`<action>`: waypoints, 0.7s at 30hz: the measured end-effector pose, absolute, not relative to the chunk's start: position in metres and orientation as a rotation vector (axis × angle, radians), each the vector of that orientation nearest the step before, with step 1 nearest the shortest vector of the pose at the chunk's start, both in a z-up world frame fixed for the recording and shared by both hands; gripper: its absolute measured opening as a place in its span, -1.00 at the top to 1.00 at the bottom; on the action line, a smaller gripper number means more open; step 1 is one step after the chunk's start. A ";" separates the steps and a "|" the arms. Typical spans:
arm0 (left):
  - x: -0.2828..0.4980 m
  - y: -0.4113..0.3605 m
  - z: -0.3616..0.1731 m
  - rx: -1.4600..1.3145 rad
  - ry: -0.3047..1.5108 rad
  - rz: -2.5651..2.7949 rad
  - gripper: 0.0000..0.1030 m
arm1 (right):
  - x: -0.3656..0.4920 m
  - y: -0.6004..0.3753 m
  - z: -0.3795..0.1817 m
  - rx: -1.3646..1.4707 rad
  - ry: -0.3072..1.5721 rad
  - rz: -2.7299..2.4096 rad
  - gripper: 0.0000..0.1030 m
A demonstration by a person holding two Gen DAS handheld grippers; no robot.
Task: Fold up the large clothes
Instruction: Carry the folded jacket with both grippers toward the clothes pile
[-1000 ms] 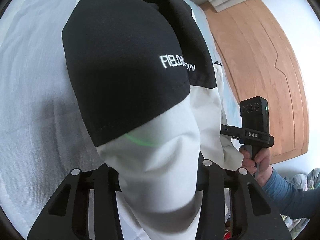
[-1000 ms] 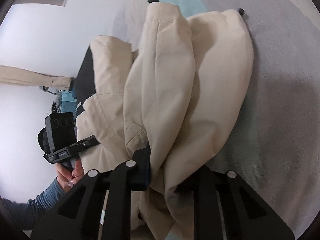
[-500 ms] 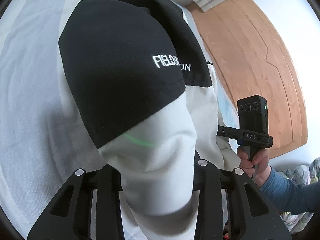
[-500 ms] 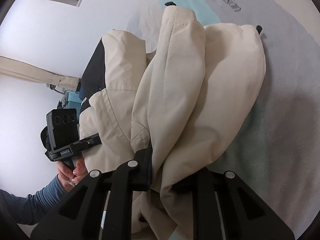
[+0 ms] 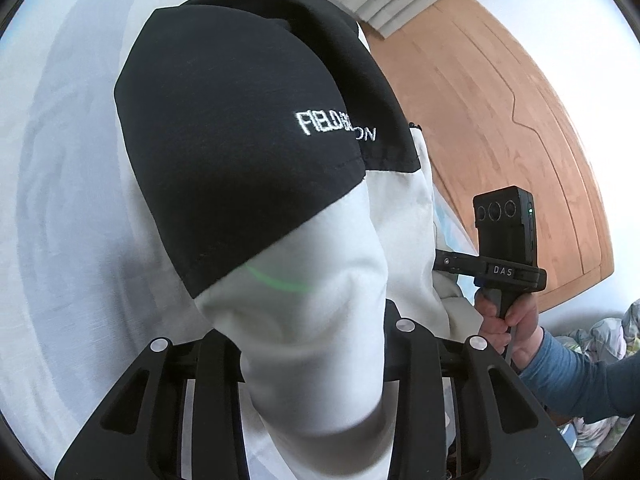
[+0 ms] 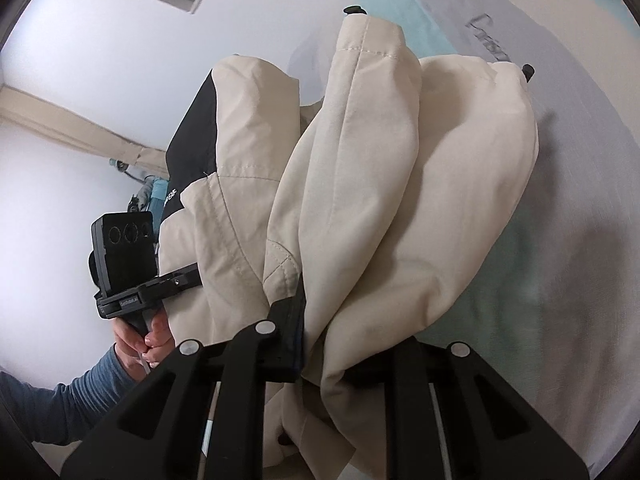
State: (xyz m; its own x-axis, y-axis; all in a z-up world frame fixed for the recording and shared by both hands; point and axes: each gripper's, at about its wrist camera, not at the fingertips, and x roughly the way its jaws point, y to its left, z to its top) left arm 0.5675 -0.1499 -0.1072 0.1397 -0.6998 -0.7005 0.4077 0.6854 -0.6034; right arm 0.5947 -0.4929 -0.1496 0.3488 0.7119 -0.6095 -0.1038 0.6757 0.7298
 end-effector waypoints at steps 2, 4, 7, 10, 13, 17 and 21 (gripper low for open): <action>0.563 -0.140 -0.098 -0.296 1.163 -0.802 0.34 | 0.594 -0.488 -0.141 0.646 1.090 0.601 0.72; 0.557 -0.127 -0.088 -0.297 1.144 -0.781 0.34 | 0.593 -0.479 -0.131 0.629 1.085 0.624 0.72; 0.546 -0.107 -0.077 -0.304 1.131 -0.738 0.34 | 0.591 -0.461 -0.117 0.597 1.082 0.658 0.72; 0.534 -0.081 -0.065 -0.298 1.110 -0.704 0.34 | 0.587 -0.434 -0.106 0.564 1.083 0.688 0.72; 0.523 -0.052 -0.056 -0.287 1.086 -0.687 0.34 | 0.579 -0.404 -0.095 0.535 1.076 0.705 0.72; 0.510 0.009 -0.044 -0.286 1.064 -0.656 0.34 | 0.569 -0.352 -0.087 0.511 1.064 0.715 0.72; 0.492 0.072 -0.025 -0.248 1.053 -0.608 0.34 | 0.561 -0.285 -0.078 0.498 1.056 0.737 0.72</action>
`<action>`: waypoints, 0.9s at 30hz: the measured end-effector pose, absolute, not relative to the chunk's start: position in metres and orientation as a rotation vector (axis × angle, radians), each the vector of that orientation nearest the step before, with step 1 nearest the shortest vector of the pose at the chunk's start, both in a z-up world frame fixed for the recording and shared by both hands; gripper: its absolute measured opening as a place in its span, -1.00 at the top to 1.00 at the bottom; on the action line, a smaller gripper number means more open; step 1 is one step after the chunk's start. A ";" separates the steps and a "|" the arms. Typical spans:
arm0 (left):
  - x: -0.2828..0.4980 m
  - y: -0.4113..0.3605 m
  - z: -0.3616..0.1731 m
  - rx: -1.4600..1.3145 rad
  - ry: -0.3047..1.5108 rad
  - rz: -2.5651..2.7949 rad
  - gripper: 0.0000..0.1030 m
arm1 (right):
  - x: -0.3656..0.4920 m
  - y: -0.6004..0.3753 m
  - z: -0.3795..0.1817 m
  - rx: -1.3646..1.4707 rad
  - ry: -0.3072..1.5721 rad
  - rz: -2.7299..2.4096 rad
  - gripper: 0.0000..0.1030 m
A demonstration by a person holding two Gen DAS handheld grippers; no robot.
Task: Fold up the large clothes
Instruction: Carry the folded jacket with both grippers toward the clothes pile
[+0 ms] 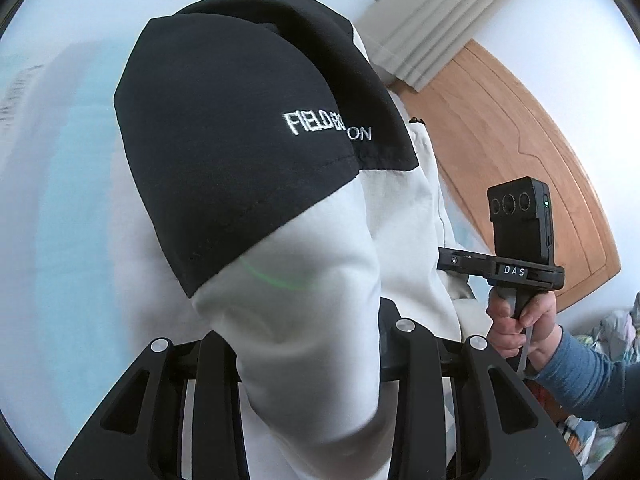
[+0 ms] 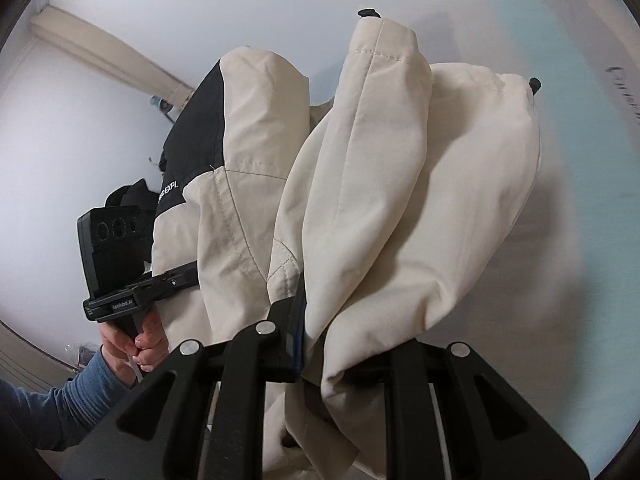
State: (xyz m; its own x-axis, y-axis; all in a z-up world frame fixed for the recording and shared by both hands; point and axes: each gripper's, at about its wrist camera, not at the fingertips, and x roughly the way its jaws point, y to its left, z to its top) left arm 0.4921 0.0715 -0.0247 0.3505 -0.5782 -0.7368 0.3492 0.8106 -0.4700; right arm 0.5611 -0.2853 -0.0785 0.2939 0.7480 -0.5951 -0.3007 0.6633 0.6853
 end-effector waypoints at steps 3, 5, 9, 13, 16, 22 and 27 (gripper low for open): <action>0.484 0.120 -0.010 -0.246 1.039 -0.576 0.34 | 0.559 -0.238 -0.070 0.483 1.052 0.773 0.72; 0.476 0.157 0.000 -0.242 1.023 -0.551 0.33 | 0.555 -0.210 -0.062 0.465 1.050 0.800 0.72; 0.461 0.217 0.009 -0.262 1.002 -0.506 0.33 | 0.555 -0.154 -0.055 0.429 1.051 0.848 0.72; 0.440 0.288 0.021 -0.288 0.976 -0.436 0.33 | 0.560 -0.087 -0.045 0.385 1.056 0.912 0.72; 0.427 0.352 0.034 -0.311 0.956 -0.372 0.33 | 0.566 -0.032 -0.037 0.347 1.058 0.974 0.72; 0.399 0.490 0.058 -0.330 0.932 -0.214 0.33 | 0.577 0.120 -0.016 0.289 1.061 1.111 0.72; 0.374 0.592 0.074 -0.310 0.947 -0.060 0.33 | 0.579 0.238 -0.016 0.257 1.088 1.204 0.72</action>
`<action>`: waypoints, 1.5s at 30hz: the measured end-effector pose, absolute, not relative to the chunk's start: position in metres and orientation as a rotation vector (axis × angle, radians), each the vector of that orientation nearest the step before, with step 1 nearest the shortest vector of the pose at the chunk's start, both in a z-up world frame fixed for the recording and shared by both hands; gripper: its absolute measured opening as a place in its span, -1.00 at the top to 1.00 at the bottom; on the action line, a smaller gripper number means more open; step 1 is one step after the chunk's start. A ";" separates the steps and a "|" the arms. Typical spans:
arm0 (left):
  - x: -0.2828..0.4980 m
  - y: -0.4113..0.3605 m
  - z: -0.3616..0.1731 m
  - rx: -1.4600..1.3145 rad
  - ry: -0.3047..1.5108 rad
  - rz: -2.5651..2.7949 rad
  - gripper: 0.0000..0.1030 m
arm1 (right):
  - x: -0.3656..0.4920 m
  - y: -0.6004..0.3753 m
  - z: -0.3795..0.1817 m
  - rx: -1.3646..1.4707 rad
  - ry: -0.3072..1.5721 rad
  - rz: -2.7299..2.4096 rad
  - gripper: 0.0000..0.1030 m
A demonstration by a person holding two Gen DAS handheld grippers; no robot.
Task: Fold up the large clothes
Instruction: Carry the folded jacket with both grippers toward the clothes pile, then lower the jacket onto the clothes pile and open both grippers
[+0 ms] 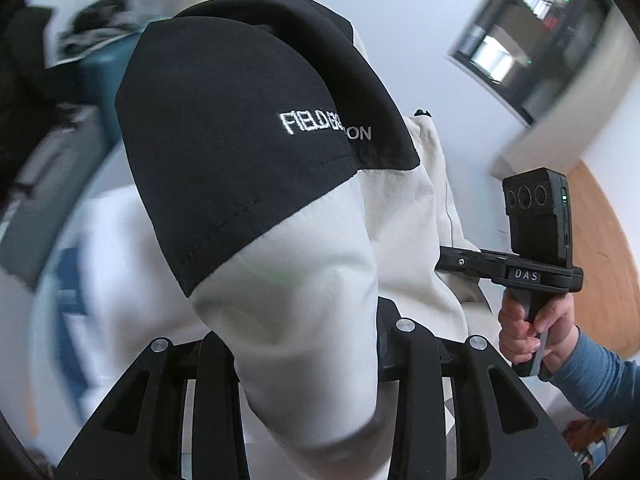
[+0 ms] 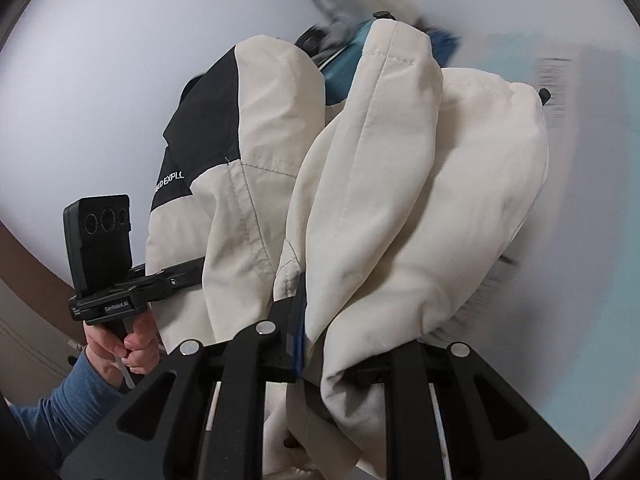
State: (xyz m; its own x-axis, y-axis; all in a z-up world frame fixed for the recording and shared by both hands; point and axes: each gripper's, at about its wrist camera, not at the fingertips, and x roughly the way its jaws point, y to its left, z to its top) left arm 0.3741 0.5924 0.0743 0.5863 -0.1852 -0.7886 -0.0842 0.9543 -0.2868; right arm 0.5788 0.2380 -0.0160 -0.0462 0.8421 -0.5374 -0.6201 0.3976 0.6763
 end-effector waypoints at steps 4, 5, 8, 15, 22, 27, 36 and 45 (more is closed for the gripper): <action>0.361 0.657 0.066 -0.299 0.985 0.036 0.33 | 0.571 0.319 -0.038 0.228 1.146 1.240 0.72; 0.356 0.674 0.060 -0.303 0.996 0.059 0.33 | 0.570 0.334 -0.044 0.227 1.165 1.247 0.72; 0.349 0.702 0.047 -0.311 1.033 0.105 0.33 | 0.560 0.381 -0.073 0.216 1.229 1.247 0.72; 0.338 0.744 -0.014 -0.404 1.040 0.121 0.31 | 0.559 0.424 -0.125 0.140 1.292 1.181 0.73; 0.313 0.739 -0.037 -0.446 1.018 0.135 0.28 | 0.553 0.437 -0.134 0.045 1.322 1.127 0.73; 0.304 0.743 -0.047 -0.497 1.014 0.142 0.26 | 0.547 0.445 -0.157 0.021 1.350 1.105 0.72; 0.301 0.704 -0.023 -0.368 1.014 0.290 -0.50 | 0.532 0.470 -0.131 -0.178 1.235 0.942 -0.37; 0.258 0.681 0.003 -0.271 0.868 0.494 -0.87 | 0.520 0.422 -0.116 -0.132 1.114 0.870 -0.74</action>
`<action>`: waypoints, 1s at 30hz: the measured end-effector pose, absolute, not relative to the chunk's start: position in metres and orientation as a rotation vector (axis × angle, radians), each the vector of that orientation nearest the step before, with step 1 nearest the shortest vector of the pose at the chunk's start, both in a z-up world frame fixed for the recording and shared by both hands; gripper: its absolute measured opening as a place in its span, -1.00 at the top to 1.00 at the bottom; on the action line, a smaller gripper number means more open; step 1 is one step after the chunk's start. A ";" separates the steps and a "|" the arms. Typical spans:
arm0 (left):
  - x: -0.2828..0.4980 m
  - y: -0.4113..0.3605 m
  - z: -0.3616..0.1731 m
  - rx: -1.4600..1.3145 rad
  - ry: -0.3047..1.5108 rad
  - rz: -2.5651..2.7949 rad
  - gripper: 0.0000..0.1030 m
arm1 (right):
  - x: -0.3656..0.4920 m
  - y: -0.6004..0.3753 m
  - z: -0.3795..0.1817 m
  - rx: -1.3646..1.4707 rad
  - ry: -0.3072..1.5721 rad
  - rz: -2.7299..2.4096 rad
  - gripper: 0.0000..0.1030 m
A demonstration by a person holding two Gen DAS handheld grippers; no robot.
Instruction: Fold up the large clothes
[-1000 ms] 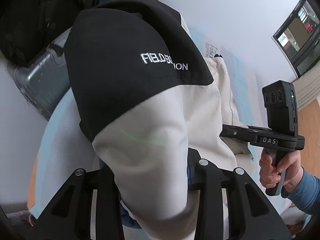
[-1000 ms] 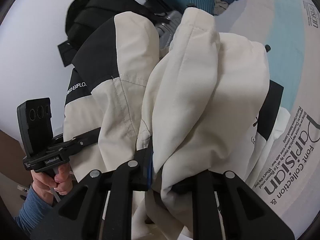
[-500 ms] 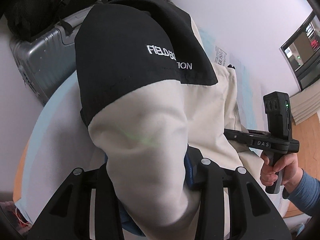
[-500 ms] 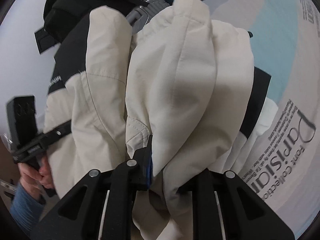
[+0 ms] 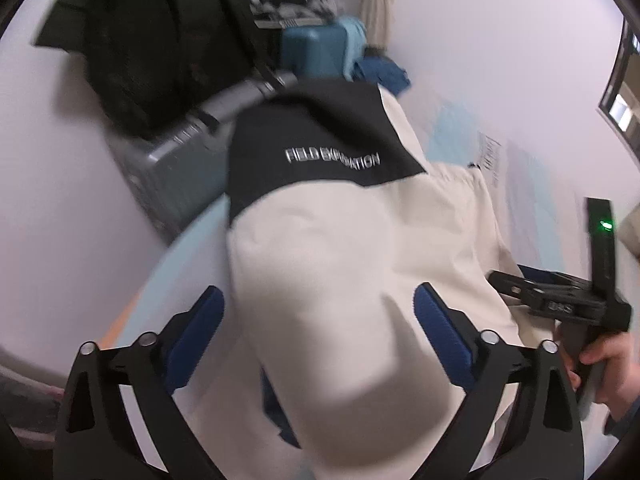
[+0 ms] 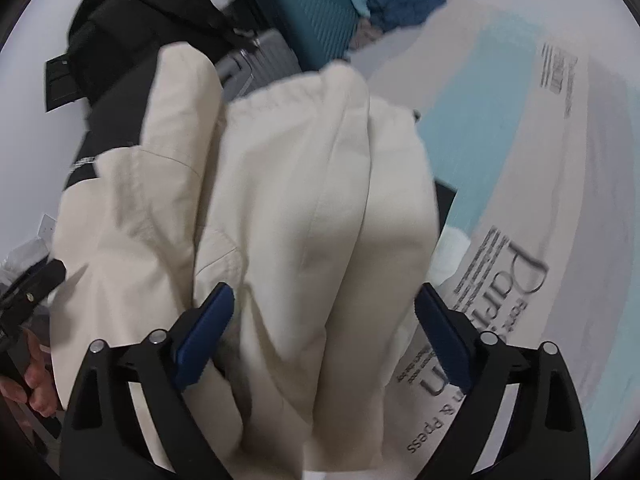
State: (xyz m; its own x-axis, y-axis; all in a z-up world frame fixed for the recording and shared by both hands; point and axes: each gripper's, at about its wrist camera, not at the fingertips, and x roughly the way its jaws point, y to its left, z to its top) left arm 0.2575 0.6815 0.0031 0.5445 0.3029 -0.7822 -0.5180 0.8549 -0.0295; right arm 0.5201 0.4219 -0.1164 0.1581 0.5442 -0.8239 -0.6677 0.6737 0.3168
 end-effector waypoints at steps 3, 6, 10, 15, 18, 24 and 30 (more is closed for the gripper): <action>0.248 0.668 0.015 -0.277 0.865 0.515 -0.89 | 0.500 0.407 -0.102 -0.168 1.024 0.883 -0.76; 0.232 0.645 0.031 -0.269 0.852 0.544 -0.89 | 0.483 0.397 -0.081 -0.197 0.962 0.908 -0.77; 0.196 0.609 0.041 -0.275 0.835 0.582 -0.89 | 0.443 0.356 -0.042 -0.244 0.829 0.928 -0.85; 0.135 0.544 0.069 -0.306 0.779 0.608 -0.89 | 0.383 0.298 -0.004 -0.271 0.732 0.959 -0.85; 0.103 0.500 0.087 -0.296 0.762 0.621 -0.89 | 0.352 0.265 0.013 -0.269 0.720 0.967 -0.85; 0.052 0.433 0.105 -0.309 0.731 0.643 -0.89 | 0.291 0.210 0.030 -0.288 0.720 0.947 -0.85; 0.025 0.412 0.071 -0.222 0.776 0.613 -0.89 | 0.247 0.186 0.016 -0.310 0.692 0.803 -0.85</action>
